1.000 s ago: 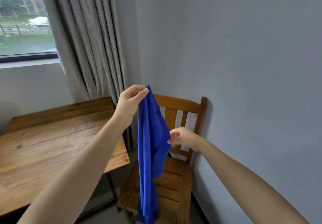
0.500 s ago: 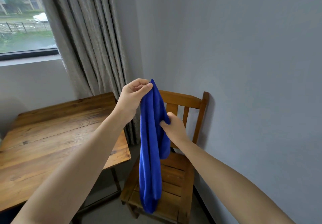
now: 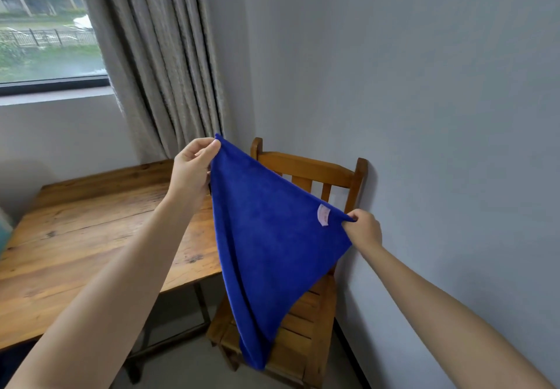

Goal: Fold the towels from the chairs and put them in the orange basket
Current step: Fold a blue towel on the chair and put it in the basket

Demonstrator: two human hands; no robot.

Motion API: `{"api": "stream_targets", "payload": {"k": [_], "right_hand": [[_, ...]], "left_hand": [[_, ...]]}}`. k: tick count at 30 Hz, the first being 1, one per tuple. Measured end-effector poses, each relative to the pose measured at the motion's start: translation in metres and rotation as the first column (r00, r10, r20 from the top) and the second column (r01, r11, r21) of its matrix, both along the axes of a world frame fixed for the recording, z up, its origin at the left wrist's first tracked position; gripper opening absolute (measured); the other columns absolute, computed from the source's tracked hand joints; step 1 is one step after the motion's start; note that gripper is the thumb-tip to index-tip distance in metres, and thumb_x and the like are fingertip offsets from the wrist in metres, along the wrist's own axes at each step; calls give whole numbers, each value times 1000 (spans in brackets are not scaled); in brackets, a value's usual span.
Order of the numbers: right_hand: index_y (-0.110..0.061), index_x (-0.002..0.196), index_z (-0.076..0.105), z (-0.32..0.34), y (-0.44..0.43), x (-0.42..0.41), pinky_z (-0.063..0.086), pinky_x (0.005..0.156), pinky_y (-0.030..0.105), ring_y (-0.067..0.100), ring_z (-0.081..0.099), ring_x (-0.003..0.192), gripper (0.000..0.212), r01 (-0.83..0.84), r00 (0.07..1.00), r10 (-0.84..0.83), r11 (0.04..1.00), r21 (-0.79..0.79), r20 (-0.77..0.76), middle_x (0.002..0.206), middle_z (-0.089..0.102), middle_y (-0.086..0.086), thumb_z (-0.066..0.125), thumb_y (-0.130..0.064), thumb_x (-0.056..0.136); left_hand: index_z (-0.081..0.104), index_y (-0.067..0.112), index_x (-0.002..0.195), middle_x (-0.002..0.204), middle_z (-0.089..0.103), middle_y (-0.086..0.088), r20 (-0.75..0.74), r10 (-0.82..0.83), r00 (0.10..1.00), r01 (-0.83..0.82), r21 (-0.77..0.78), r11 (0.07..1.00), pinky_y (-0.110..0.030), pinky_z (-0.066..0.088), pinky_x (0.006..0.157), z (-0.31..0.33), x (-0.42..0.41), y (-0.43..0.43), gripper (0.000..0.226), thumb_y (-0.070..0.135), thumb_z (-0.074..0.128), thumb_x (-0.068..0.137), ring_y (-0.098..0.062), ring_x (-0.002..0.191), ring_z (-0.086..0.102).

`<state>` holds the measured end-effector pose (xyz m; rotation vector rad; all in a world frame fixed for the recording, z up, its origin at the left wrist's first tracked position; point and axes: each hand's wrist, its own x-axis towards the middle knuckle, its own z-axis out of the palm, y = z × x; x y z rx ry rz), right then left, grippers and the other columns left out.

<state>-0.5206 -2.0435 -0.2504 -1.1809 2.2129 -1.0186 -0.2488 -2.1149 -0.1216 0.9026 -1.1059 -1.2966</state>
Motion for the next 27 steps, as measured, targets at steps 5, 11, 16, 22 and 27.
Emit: {"api": "stream_targets", "payload": {"k": [5, 11, 16, 22, 27], "right_hand": [[-11, 101, 56, 2, 7, -16, 49, 72, 25, 11, 53, 96, 9, -144, 976, 149, 989, -44, 157, 95, 60, -1, 53, -16, 94], [-15, 88, 59, 19, 6, -45, 53, 73, 28, 17, 61, 96, 7, -37, 863, 102, 989, -140, 494, 98, 65, 6, 56, -20, 92], [-12, 79, 59, 59, -21, -62, 52, 65, 24, 16, 62, 78, 10, 85, 758, 98, 965, -246, 645, 72, 69, -1, 60, -12, 89], [-11, 78, 60, 121, -59, -64, 50, 55, 20, 10, 61, 63, 13, 176, 726, 169, 891, -418, 667, 60, 68, -7, 58, -12, 91], [-13, 83, 60, 155, -79, -69, 54, 72, 27, 12, 62, 76, 12, 179, 759, 209, 843, -507, 616, 85, 65, 0, 57, -19, 92]], "left_hand": [[60, 22, 77, 70, 58, 5, 44, 30, 999, -30, 0, 1000, -28, 43, 63, -12, -3, -4, 17, 21, 55, 93, -9, 64, 53], [56, 18, 75, 75, 56, 1, 88, 153, 984, -158, 42, 987, -21, 42, 57, -31, 11, -17, 19, 15, 53, 93, -11, 67, 52], [55, 20, 74, 76, 56, 1, 101, 193, 976, -199, 48, 979, -21, 43, 56, -32, 10, -32, 20, 17, 52, 94, -11, 67, 53], [58, 23, 76, 79, 58, 3, 47, 152, 987, -151, -38, 988, -24, 44, 65, -3, 11, -73, 16, 20, 55, 92, -12, 73, 55], [59, 24, 74, 75, 59, 5, -31, 89, 996, -91, -65, 994, -26, 43, 64, 22, 2, -101, 19, 21, 55, 92, -8, 68, 53]]}}
